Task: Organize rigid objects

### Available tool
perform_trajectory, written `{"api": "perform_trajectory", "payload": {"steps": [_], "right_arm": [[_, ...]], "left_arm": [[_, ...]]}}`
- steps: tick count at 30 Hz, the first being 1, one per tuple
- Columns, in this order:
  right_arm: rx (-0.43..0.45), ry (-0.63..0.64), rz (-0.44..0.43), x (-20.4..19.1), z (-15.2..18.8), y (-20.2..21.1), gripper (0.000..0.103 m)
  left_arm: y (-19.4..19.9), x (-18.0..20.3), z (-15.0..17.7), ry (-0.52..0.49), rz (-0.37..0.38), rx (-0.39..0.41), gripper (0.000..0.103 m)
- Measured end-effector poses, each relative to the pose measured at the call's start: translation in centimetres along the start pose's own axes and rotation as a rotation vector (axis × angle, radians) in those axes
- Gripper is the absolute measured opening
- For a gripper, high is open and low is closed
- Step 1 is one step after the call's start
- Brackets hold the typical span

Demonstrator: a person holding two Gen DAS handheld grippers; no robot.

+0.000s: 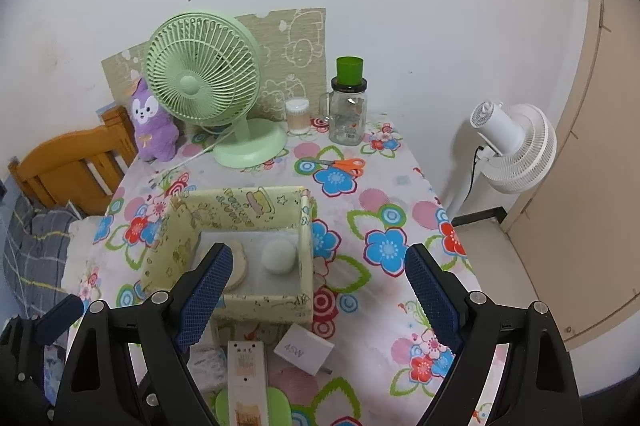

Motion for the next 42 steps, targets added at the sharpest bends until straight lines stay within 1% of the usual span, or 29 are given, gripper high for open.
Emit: {"api": "perform_trajectory", "payload": {"steps": [8, 12, 19, 23, 27, 37, 42], "right_arm": [[0.015, 0.031, -0.032, -0.4, 0.8, 1.1, 0.09], [0.012, 0.042, -0.052, -0.6, 1.4, 1.1, 0.09], [-0.016, 0.052, -0.079, -0.9, 3.1, 0.6, 0.09], [-0.027, 0.055, -0.085, -0.9, 4.0, 0.1, 0.09], [-0.044, 0.05, -0.094, -1.0, 4.9, -0.5, 0.09], [-0.101, 0.069, -0.097, -1.5, 7.5, -2.7, 0.09], [-0.12, 0.077, -0.097, -1.7, 8.4, -3.8, 0.09]], "left_arm": [[0.8, -0.2, 0.5, -0.012, -0.016, 0.037, 0.102], [0.7, -0.3, 1.2, -0.021, -0.021, 0.043, 0.102], [0.0, -0.4, 2.5, -0.017, 0.004, 0.027, 0.102], [-0.6, -0.7, 3.4, 0.008, 0.013, 0.016, 0.102], [-1.4, -1.0, 4.1, 0.026, 0.001, 0.004, 0.102], [-3.8, -1.9, 6.4, 0.021, -0.028, -0.051, 0.102], [-4.5, -2.2, 7.2, 0.02, -0.053, -0.065, 0.102]]}}
Point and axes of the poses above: each gripper's, at about its wrist camera, not at the fingertips, and y roughly against the way its jaws point, x to its right, z to its underside, the point moved 8 cm from there along -y, roughly the way its jaws point, and after that the axes turned 8 degrees about y, right-handed, at the moved point
